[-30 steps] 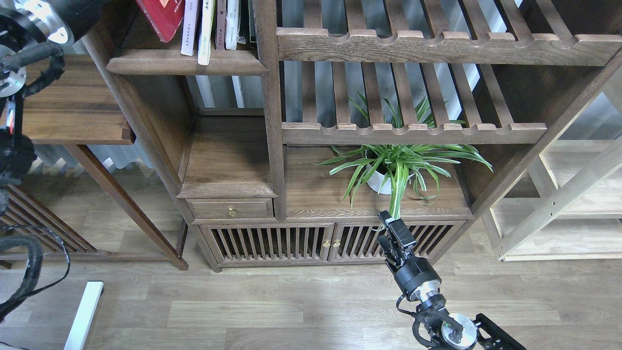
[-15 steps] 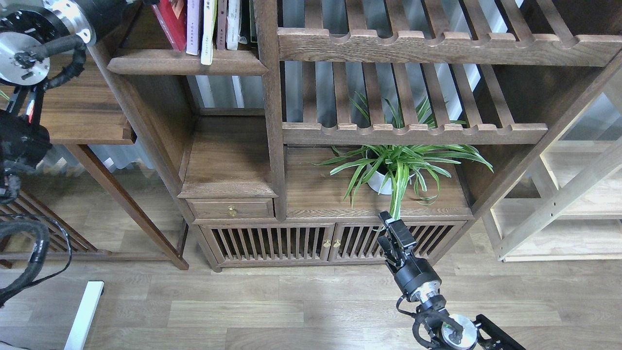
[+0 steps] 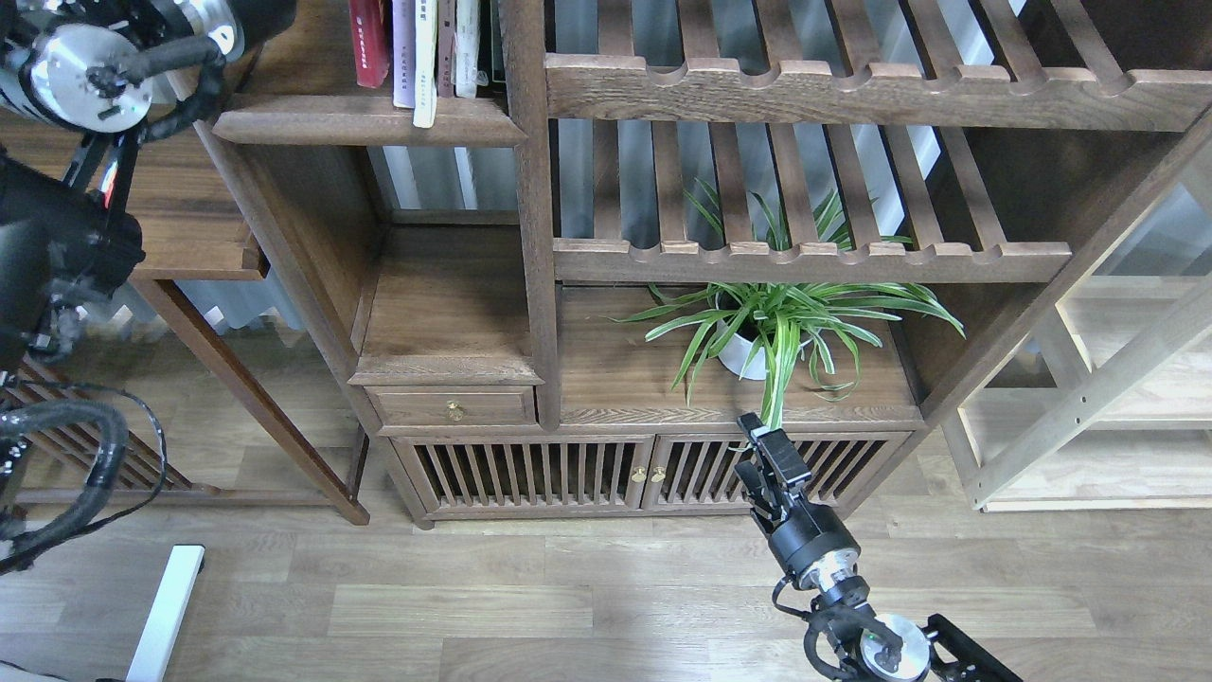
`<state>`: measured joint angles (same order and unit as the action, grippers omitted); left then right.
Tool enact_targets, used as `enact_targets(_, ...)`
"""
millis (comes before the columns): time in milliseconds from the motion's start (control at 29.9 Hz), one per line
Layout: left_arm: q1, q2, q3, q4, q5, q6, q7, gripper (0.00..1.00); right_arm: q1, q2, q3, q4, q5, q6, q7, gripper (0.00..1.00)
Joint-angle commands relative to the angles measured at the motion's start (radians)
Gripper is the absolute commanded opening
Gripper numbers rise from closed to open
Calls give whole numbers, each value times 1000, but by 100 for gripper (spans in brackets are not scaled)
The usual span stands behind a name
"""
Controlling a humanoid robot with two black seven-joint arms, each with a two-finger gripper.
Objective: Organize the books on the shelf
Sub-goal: 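Insert the red book upright into the top shelf with left gripper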
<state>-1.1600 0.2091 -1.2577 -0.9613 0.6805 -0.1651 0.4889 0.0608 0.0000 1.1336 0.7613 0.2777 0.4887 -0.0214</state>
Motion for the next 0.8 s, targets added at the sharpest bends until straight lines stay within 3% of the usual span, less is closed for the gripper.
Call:
enact_targets(0,-3,7,18,0,4,24,0,61,1,0,0,0,0,0,0,99)
enact_targets(769,-58,7,12,-59,2,64,0,67,-1,0,0,0,0,0,-2,99)
